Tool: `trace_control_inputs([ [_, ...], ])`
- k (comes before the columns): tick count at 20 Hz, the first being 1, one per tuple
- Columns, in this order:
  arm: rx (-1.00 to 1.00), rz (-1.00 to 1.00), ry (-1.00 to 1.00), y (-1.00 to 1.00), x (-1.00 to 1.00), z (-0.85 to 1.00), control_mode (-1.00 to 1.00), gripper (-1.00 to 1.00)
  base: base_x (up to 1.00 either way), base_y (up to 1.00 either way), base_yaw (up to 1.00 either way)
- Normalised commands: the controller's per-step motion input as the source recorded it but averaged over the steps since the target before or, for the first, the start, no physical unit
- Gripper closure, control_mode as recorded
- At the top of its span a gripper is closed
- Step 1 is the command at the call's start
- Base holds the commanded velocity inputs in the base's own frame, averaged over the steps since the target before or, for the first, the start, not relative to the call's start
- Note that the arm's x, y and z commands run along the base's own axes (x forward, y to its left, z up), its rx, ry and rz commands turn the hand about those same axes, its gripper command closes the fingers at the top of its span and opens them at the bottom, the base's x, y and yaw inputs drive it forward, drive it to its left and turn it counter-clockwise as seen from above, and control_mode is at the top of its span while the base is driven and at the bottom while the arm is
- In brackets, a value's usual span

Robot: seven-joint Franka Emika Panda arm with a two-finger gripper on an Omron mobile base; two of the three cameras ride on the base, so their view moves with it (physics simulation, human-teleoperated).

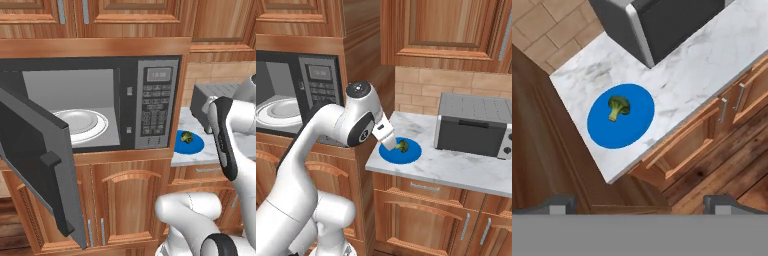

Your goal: Pick the broccoli from the counter and place it in the microwave. Then turn on the microwave.

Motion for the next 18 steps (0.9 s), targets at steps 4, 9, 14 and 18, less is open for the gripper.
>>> trace_control_inputs([
  [4,0.11,0.0,0.1,0.0,0.31,-0.36,-1.0,-1.0,0.0,0.0,0.0],
  [9,0.11,0.0,0.07,0.0,0.31,-0.36,-1.0,-1.0,0.0,0.0,0.0],
  [14,0.01,-0.02,0.0,0.0,0.36,-0.3,-1.0,-1.0,0.0,0.0,0.0],
  [18,0.0,-0.05,0.0,0.0,0.38,-0.33,-1.0,-1.0,0.0,0.0,0.0],
])
